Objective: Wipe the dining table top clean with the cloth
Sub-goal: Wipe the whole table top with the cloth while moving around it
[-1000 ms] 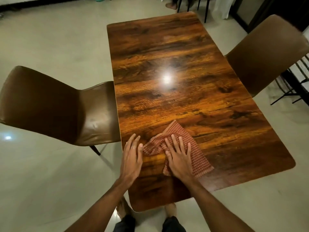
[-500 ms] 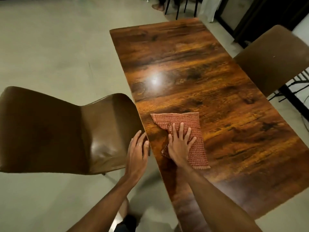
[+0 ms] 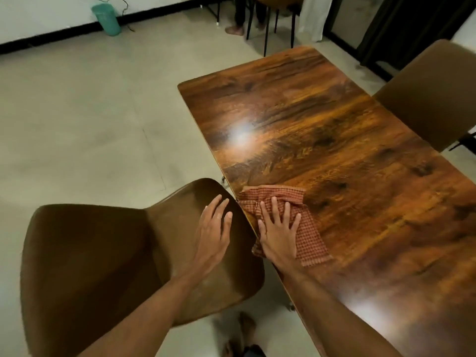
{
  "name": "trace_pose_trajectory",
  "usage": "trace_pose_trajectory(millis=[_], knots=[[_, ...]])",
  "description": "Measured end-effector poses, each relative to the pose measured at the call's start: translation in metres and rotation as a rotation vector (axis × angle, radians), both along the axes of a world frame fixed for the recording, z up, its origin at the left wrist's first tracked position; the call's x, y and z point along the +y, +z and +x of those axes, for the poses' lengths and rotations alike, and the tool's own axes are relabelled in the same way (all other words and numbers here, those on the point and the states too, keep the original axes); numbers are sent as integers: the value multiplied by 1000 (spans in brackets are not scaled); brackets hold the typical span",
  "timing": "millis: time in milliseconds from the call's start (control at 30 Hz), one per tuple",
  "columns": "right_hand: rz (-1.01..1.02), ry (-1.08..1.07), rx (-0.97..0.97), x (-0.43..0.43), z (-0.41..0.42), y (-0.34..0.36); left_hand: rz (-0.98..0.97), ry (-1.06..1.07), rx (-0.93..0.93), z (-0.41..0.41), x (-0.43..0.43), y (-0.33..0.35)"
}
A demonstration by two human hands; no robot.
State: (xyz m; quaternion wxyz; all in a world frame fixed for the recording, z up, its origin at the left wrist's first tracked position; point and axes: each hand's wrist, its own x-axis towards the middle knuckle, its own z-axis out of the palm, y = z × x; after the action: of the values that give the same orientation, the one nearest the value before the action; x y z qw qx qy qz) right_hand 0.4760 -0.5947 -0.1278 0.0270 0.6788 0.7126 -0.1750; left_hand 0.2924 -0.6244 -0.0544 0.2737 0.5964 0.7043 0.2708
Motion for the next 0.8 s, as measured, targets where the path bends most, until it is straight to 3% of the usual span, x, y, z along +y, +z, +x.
trace_pose_trajectory(millis=[100,233,333,500,700,800], knots=[[55,99,10,51,-19,-7,4,-38,51,-23,34,-6],[62,-140,36,96,-11,-13,-45,-132,47,-53,74,-10],[60,-277,0,95,-50,-8,-17,-198,31,-82,105,-8],[78,-166,19,112,-107,-16,16,-307,79,-151,156,-8],[76,-702,71,122,-131,-13,39,-429,59,-257,210,-17],[25,-807,90,129,-149,-7,54,-451,60,-304,227,-18]])
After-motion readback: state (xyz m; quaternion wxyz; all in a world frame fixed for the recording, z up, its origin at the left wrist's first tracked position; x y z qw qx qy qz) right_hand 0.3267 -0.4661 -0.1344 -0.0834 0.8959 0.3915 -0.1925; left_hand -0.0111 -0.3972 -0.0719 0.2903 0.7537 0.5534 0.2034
